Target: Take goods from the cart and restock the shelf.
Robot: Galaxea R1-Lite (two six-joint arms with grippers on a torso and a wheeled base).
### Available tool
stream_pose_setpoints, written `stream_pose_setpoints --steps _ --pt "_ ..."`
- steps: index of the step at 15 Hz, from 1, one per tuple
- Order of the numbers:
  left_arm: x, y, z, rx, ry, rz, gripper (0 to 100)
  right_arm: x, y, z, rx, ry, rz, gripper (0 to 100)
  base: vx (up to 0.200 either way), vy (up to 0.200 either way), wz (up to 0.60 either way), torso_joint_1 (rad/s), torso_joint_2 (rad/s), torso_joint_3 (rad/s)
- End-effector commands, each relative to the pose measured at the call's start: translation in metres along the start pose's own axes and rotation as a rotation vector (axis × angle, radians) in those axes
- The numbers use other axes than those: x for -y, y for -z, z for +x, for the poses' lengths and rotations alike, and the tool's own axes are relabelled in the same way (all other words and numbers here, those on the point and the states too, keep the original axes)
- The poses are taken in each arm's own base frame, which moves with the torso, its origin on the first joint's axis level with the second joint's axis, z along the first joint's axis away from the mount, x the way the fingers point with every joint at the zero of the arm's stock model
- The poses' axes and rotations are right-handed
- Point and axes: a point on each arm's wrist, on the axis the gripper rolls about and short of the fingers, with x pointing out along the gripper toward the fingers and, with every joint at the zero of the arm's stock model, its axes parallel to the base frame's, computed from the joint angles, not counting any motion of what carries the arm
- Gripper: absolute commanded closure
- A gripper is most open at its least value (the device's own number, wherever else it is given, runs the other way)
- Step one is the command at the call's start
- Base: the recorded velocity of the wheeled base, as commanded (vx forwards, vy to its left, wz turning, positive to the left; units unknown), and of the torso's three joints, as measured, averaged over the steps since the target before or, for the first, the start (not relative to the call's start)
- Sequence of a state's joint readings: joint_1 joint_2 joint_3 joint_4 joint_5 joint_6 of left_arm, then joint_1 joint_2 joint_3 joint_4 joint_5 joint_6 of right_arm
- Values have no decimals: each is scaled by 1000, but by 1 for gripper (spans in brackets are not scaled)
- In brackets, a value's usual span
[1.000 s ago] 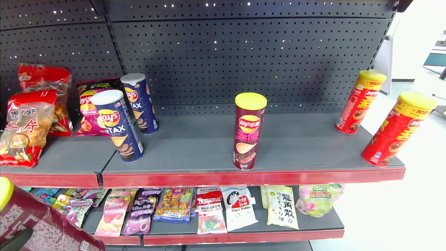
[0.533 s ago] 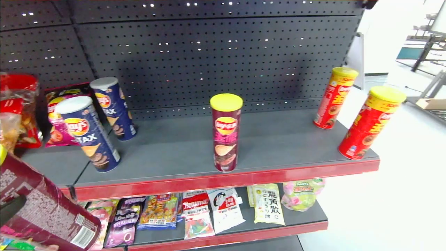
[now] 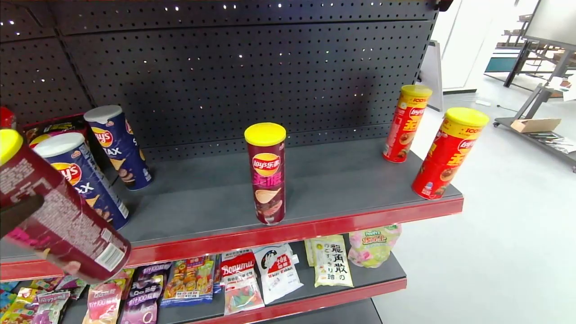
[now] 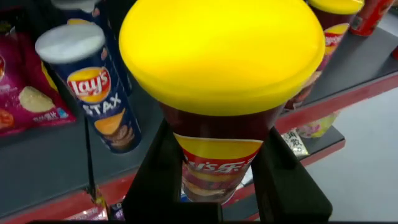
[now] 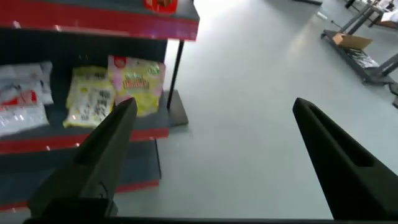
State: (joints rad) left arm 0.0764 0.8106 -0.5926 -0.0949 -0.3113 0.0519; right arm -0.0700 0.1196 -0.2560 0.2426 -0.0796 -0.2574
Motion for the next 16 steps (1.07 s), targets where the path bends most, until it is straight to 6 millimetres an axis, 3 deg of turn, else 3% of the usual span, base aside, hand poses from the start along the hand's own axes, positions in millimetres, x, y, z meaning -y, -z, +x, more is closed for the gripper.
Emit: stream_pose_setpoints --steps 1,3,5,6,11,16 --pt "-10 -3 57 -42 89 12 100 -5 14 3 22 -66 55 0 0 0 0 0 0 0" --pt "-12 -5 85 -14 129 25 100 -10 33 3 69 -196 88 0 0 0 0 0 0 0" --pt "-15 -12 120 16 152 33 100 -9 33 3 67 -186 105 0 0 0 0 0 0 0" --pt "-16 -12 127 10 158 30 100 -10 35 4 61 -189 125 0 0 0 0 0 0 0" --pt "0 -9 141 -15 256 31 100 -12 37 13 163 -203 254 0 0 0 0 0 0 0" --pt "1 -7 147 -29 262 25 100 -14 38 13 178 -260 251 0 0 0 0 0 0 0"
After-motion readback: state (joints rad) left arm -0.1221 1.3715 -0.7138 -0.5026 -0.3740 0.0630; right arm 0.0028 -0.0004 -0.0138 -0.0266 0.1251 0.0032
